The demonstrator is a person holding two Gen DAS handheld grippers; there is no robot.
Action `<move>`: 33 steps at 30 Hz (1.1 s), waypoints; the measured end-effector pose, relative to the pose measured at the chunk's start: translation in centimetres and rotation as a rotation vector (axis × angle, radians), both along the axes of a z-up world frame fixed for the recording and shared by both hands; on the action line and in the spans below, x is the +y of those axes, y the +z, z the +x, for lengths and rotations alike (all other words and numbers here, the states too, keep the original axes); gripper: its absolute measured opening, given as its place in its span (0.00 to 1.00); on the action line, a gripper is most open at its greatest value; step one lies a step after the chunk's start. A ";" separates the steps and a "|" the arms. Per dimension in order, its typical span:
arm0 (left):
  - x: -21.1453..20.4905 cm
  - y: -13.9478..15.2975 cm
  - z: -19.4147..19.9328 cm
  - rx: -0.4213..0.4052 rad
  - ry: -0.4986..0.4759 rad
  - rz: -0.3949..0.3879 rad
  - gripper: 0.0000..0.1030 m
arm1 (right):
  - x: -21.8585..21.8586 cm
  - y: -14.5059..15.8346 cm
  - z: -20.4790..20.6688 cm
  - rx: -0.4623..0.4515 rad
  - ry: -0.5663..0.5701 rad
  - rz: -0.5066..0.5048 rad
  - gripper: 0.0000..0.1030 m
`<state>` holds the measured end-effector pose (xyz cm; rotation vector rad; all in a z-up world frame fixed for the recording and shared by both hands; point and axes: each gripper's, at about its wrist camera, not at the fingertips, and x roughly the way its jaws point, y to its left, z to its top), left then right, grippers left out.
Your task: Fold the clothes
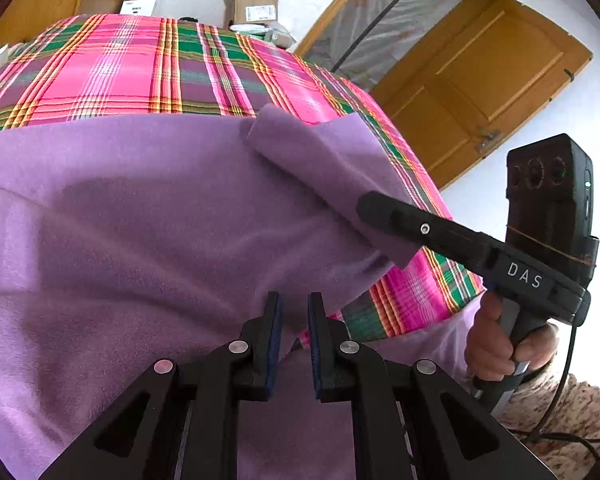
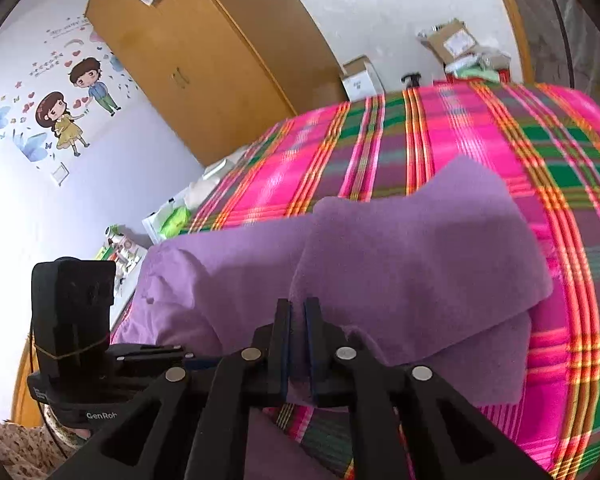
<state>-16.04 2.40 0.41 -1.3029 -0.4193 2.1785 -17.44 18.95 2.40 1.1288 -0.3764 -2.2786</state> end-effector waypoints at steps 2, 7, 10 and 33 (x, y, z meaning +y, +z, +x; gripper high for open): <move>0.0 -0.1 0.1 0.002 -0.002 -0.006 0.11 | 0.4 0.0 0.1 -0.006 0.000 0.001 0.09; 0.0 -0.1 0.3 0.004 0.001 -0.012 0.11 | 2.0 1.7 1.0 0.058 -0.009 0.049 0.19; 0.0 -0.2 0.3 0.003 0.004 -0.014 0.11 | 3.9 2.7 1.1 0.097 -0.068 0.074 0.22; 1.0 0.1 0.3 0.001 0.021 -0.059 0.11 | 12.2 -1.9 -3.9 -0.114 -0.309 -0.104 0.07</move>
